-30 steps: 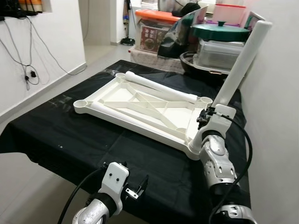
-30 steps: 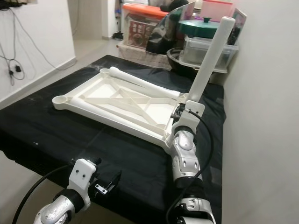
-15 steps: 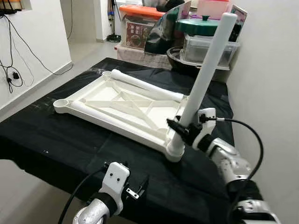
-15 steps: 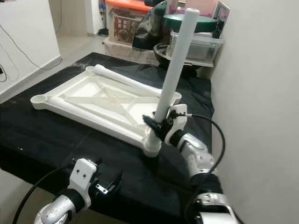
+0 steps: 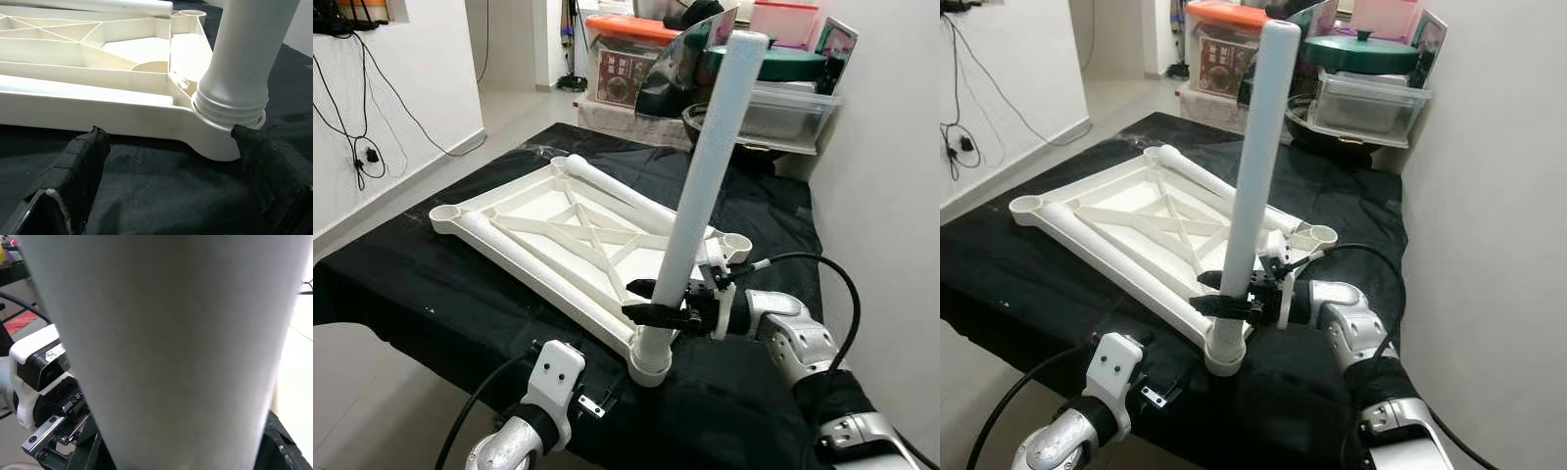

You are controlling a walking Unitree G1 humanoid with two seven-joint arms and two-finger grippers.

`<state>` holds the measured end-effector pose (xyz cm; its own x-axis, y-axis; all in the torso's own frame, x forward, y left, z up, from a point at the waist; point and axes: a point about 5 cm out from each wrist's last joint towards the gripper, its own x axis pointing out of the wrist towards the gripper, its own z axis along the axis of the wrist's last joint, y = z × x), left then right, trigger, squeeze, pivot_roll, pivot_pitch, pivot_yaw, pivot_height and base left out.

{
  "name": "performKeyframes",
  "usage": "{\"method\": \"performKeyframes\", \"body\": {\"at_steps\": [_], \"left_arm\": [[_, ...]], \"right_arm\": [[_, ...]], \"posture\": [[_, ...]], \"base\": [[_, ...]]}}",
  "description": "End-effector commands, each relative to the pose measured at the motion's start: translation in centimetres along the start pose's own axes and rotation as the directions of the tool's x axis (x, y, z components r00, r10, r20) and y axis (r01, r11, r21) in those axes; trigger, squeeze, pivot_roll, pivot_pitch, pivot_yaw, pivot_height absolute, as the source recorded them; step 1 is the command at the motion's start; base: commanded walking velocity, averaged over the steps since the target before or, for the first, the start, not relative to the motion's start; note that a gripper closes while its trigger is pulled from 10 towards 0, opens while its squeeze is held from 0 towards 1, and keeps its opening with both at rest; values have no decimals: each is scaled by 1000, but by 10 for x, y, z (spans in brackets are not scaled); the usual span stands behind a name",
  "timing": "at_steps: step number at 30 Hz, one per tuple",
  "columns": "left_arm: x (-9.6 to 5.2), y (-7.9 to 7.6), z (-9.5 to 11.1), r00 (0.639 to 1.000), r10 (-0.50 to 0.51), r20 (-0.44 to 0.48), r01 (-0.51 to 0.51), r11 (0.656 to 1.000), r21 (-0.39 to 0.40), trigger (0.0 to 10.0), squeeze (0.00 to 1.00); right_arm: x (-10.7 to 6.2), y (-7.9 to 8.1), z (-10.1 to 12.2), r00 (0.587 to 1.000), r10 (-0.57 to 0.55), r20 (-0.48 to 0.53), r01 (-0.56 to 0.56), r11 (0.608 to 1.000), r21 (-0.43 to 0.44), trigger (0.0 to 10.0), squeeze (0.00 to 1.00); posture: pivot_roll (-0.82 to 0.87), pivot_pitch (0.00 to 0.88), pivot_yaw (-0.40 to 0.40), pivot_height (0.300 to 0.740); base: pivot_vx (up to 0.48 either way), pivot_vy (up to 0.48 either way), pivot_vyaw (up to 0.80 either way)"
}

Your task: Building children table

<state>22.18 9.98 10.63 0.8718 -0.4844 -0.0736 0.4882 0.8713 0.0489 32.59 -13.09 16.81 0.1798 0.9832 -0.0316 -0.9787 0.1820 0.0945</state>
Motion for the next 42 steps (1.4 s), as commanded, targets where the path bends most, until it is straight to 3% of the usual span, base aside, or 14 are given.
{"method": "performKeyframes", "body": {"at_steps": [1,7,9,10,11,21,25,26,27,30,31,33,34,42], "left_arm": [[-1,0,-5,1000,0,-19,0,1000,-2,10000,0],[-2,-1,-5,1000,0,-21,0,1000,-4,10000,0],[-2,-1,-6,1000,-2,-22,2,1000,-5,10000,0],[-2,-1,-6,1000,-3,-22,3,1000,-6,10000,0],[-2,-1,-6,1000,-3,-22,3,1000,-6,10000,0],[-2,-1,-5,1000,-5,-22,4,1000,-5,10000,0],[-2,0,-5,1000,-4,-22,4,1000,-5,10000,0],[-2,0,-5,1000,-3,-21,3,1000,-6,10000,0],[-2,-1,-5,1000,-3,-21,3,1000,-6,10000,0],[-1,-1,-5,1000,-3,-21,3,1000,-8,10000,0],[-1,-1,-5,1000,-3,-20,2,1000,-8,10000,0],[-1,-1,-4,1000,-2,-20,2,1000,-8,10000,0],[-1,-1,-5,1000,-1,-20,1,1000,-8,10000,0],[-1,0,-4,1000,0,-19,0,1000,-9,10000,0]], "right_arm": [[4,1,-4,1000,16,-17,-16,1000,25,0,0],[1,-23,-7,946,-322,25,322,947,-5,0,0],[-11,-45,-13,776,-630,25,629,776,54,0,0],[-29,-57,-19,552,-834,2,830,550,95,0,0],[-29,-57,-19,552,-834,2,830,550,95,0,0],[-73,-43,-47,-244,-964,-105,941,-261,213,0,0],[-64,-40,-48,-248,-962,-114,933,-269,237,0,0],[-48,-40,-44,-190,-978,-80,944,-205,260,10000,0],[-33,-42,-40,-111,-993,-32,952,-115,282,10000,1000],[-17,-44,-34,23,-998,56,949,39,313,10000,1000],[-15,-45,-30,65,-994,93,949,90,301,10000,561],[-14,-46,-28,86,-990,114,951,115,288,10000,561],[-14,-48,-23,156,-977,147,937,193,291,10000,0],[-18,-47,-8,544,-811,215,755,585,297,10000,0]], "posture": [[227,0,-102,740],[220,0,-100,740],[218,0,-97,740],[215,0,-94,740],[215,0,-94,740],[216,0,-95,740],[216,0,-96,740],[214,0,-95,740],[215,0,-95,740],[217,0,-98,740],[218,0,-100,740],[218,0,-100,740],[216,0,-99,740],[217,0,-97,740]], "base": [[0,0,0],[0,0,0],[0,0,0],[0,0,0],[0,0,0],[0,0,0],[0,0,0],[0,0,0],[0,0,0],[0,0,0],[0,0,0],[0,0,0],[0,0,0],[0,0,0]]}}
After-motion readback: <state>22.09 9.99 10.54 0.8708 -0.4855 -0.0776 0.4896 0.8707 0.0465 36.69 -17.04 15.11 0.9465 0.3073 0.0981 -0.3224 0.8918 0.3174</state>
